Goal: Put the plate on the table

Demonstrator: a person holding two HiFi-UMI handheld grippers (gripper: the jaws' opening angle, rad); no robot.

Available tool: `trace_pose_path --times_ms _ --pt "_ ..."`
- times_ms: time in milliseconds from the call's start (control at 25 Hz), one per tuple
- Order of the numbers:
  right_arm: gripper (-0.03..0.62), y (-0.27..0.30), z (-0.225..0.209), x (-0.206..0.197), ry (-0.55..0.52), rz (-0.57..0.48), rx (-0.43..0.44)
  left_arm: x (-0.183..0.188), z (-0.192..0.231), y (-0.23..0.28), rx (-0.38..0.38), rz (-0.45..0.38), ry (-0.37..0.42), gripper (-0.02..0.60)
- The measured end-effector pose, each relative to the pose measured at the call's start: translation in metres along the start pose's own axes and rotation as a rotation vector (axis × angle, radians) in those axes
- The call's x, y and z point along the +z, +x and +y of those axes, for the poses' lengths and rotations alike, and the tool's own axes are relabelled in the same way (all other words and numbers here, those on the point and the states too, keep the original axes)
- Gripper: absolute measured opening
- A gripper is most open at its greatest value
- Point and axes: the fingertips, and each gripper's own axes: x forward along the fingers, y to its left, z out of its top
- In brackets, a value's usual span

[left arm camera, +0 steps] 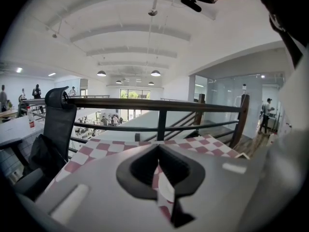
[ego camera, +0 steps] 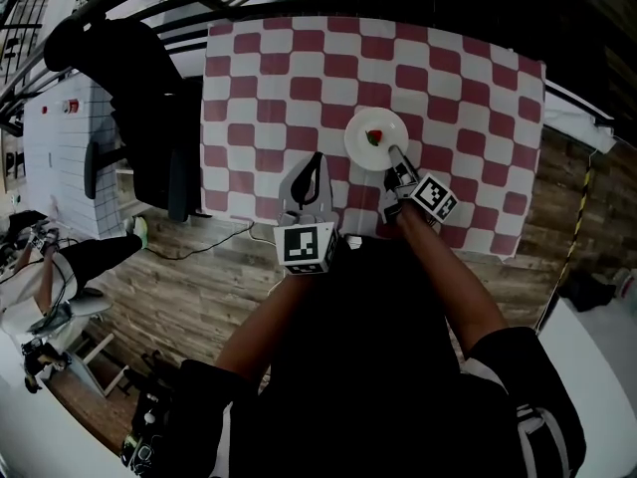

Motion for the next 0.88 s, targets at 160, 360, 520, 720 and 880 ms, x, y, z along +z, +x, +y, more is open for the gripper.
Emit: trace_pose_path --times_ms 160,360,520,720,880 --pt "0.018 0.0 -0.016 -0.003 0.01 -0.003 -0.054 -0.007 0.001 -0.003 -0.002 -0.002 -0.005 0.009" --pt "0.018 -0.003 -0.029 -0.009 0.027 0.006 -0.108 -0.009 -0.002 -0.007 -0.006 -0.003 -0.009 0.009" --pt "0.021 -0.003 -0.035 -0.013 0.045 0.002 -0.152 -0.019 -0.003 -0.009 -0.01 0.024 -0.02 0.009" --pt "0.026 -0.005 -0.038 -0.015 0.051 0.008 -0.193 -0.02 -0.005 -0.012 -0.018 0.024 -0.019 0.009" --pt "0.043 -0.007 -0.04 -0.015 0.01 0.017 -0.228 -0.016 -0.009 -0.014 -0.034 0.001 -0.014 0.009"
